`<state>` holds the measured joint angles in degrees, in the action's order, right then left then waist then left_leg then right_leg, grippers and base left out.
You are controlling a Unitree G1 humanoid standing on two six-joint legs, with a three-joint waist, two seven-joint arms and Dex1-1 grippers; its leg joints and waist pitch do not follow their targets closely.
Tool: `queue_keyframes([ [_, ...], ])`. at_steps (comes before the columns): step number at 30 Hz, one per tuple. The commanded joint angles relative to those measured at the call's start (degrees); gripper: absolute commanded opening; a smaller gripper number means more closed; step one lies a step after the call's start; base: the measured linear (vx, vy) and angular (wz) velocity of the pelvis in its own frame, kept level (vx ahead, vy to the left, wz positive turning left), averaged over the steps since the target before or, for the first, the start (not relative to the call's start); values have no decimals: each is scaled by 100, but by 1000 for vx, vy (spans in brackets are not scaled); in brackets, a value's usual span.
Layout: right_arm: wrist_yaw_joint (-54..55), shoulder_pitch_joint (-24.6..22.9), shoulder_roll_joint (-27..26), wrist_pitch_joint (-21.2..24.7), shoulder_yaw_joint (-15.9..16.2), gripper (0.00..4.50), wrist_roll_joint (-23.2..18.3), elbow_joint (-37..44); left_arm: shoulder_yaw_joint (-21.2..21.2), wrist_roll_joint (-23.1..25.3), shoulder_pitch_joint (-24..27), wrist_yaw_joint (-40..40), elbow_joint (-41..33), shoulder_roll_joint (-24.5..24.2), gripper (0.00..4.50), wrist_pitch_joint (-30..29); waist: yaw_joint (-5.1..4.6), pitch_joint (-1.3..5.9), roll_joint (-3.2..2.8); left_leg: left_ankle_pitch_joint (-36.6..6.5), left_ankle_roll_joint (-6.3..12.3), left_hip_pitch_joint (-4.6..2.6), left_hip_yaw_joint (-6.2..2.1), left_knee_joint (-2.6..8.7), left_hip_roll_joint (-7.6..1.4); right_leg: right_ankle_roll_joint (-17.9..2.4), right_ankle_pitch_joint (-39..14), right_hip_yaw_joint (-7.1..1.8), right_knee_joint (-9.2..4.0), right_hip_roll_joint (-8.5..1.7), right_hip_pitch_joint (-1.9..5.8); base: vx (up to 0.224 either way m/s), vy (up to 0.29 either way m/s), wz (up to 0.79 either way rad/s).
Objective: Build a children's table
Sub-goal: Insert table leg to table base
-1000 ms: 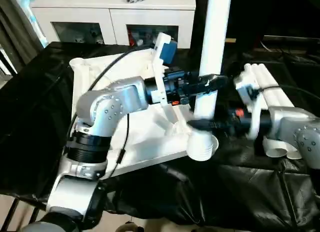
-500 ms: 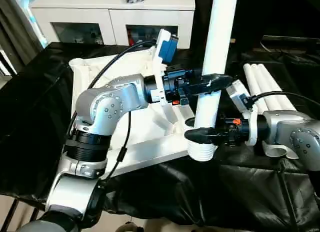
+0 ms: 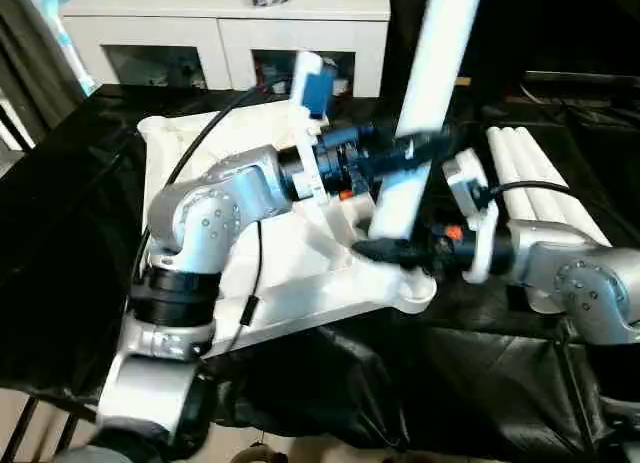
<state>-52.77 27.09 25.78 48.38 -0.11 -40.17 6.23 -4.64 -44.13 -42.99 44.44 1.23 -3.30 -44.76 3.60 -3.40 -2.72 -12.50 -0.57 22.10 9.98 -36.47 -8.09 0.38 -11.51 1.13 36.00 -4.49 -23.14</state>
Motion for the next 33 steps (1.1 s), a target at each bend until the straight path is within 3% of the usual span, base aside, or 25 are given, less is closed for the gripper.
queue_keyframes([
  [1,498,-182,-114,-132,-372,192,5,126,-110,17,211,-155,-454,-26,301,308,34,432,112,-16,487,-64,-141,406,-414,-1855,-83,-177,-355,-377,355,0,0,0],
  [3,662,-249,-143,-182,-434,192,72,195,-41,139,332,-129,-557,-112,301,340,40,432,114,-12,475,-73,-143,411,-410,-1767,-138,-172,-356,-356,346,0,0,0],
  [5,1034,-386,-241,-244,-620,191,181,287,281,552,633,32,-737,-438,301,441,21,416,149,-45,466,-75,-142,430,-403,-1625,-359,-173,-380,-346,328,0,0,0],
  [8,1249,-467,-273,-400,-715,191,343,310,606,890,835,156,-826,-742,301,498,5,403,123,-210,312,-91,-139,456,-401,-1412,-766,-180,-405,-342,306,0,0,0],
  [9,1398,-517,-302,-477,-784,191,413,327,895,1202,979,219,-883,-954,301,665,0,396,148,-249,294,-91,-142,467,-402,-1379,-837,-177,-422,-342,301,0,0,0],
  [11,1701,-612,-351,-553,-896,191,550,360,1480,1800,1251,264,-953,-1355,301,987,-9,392,136,-314,213,-100,-148,482,-408,-1301,-929,-182,-437,-343,289,0,0,0],
  [13,1896,-709,-351,-755,-865,191,790,326,2101,2542,1464,131,-695,-1628,301,1435,-20,382,131,-348,169,-89,-153,498,-414,-1120,-963,-191,-445,-336,274,0,0,0],
  [14,2038,-757,-372,-865,-835,191,932,287,2381,2847,1544,92,-544,-1735,301,1615,-30,389,125,-347,129,-94,-145,495,-406,-1097,-943,-192,-434,-334,278,0,0,0],
  [15,2038,-757,-372,-865,-835,191,932,287,2381,2847,1544,92,-544,-1735,301,1615,-33,399,119,-319,88,-103,-140,493,-396,-1082,-872,-192,-434,-325,268,0,0,0],
  [16,2181,-858,-366,-1063,-701,191,1193,241,2705,3174,1684,128,-407,-1853,301,1856,-27,403,102,-328,42,-99,-145,496,-401,-1117,-773,-193,-426,-336,268,0,0,0],
  [22,2287,-1257,-230,-1320,-66,191,1847,192,3146,3398,2102,-20,-420,-1935,301,1542,-58,391,144,-364,81,-78,-128,492,-391,-1308,-592,-197,-406,-341,287,0,0,0],
  [27,2381,-1272,-406,-1356,34,191,1869,280,3281,3706,2313,-138,-412,-1987,301,1684,-102,365,162,-658,82,-79,-146,519,-409,-1224,-1097,-204,-453,-349,271,0,0,0],
  [30,2386,-1241,-460,-1372,32,191,1853,260,3259,3777,2320,-192,-354,-1958,301,1721,-126,368,151,-639,89,-83,-147,517,-405,-1233,-1033,-207,-448,-347,268,0,0,0],
  [31,2350,-1216,-470,-1399,55,191,1859,242,3221,3788,2296,-255,-303,-1935,272,1702,-133,369,161,-607,99,-74,-149,515,-404,-1253,-968,-205,-441,-348,277,0,0,0],
  [33,2264,-1177,-486,-1403,74,191,1820,216,3169,3775,2256,-311,-238,-1921,272,1619,-143,378,172,-534,139,-76,-145,502,-396,-1287,-854,-202,-428,-345,278,0,0,0],
])
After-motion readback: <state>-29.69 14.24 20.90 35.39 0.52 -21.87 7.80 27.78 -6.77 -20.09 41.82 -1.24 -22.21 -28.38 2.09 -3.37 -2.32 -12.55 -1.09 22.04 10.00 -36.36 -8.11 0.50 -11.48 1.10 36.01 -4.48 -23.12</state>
